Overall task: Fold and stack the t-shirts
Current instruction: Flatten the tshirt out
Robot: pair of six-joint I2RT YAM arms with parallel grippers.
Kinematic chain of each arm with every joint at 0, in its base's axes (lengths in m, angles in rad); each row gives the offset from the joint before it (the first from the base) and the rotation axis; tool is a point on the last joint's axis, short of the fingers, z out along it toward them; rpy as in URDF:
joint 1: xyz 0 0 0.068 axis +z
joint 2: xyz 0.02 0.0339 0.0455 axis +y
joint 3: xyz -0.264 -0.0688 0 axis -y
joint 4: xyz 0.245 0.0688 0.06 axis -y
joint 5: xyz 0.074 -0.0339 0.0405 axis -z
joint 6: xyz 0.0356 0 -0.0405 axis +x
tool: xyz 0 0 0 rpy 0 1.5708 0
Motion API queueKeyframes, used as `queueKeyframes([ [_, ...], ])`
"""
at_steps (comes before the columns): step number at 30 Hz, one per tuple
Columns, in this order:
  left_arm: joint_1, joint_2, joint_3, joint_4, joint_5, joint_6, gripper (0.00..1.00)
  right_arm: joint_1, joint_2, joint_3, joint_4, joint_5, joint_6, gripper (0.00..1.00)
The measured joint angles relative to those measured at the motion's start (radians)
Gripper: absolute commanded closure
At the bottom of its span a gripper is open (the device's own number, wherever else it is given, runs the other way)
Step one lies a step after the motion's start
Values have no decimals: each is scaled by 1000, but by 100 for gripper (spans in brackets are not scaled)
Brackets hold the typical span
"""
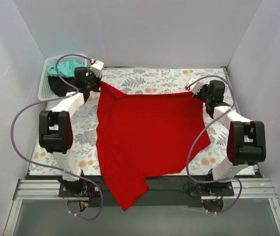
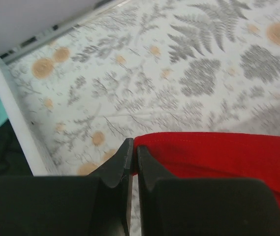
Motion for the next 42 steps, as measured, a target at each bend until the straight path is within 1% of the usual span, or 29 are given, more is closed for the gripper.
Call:
queueKeyframes([
  [2,-23,80,98,2,-64,-3,100,0,65,61,11,19,-11,99],
  [5,-69,167,220,-16,-182,7,100,-1,124,109,27,37,-26,99],
  [7,-109,190,238,-18,-248,23,100,-2,151,126,29,53,-37,99],
  [11,-181,216,239,-36,-325,34,100,-4,204,159,30,96,-48,99],
  [14,-199,241,243,-37,-360,37,100,-6,232,166,30,120,-64,99],
  [22,-174,275,257,-68,-402,47,100,-6,262,182,26,146,-84,99],
  [25,-172,283,297,-70,-410,50,100,-6,266,192,23,149,-85,99],
  [28,-171,313,366,-69,-401,46,100,-6,301,244,20,160,-78,99],
  [33,-166,465,539,-8,-370,47,100,-6,467,438,23,243,-34,99],
  [35,-164,572,637,39,-349,47,100,-6,531,489,23,274,-23,99],
  [37,-162,650,700,65,-327,48,100,-6,579,517,19,301,-19,99],
  [38,-162,678,725,80,-315,48,97,-6,603,535,18,314,-19,99],
  [39,-161,719,760,95,-301,51,85,-6,630,554,18,328,-20,99],
  [40,-161,763,796,113,-288,53,76,-6,650,567,18,340,-20,97],
  [41,-160,804,833,121,-275,57,68,-6,674,586,14,359,-22,84],
  [42,-160,844,871,124,-266,56,62,-5,693,600,12,375,-23,77],
])
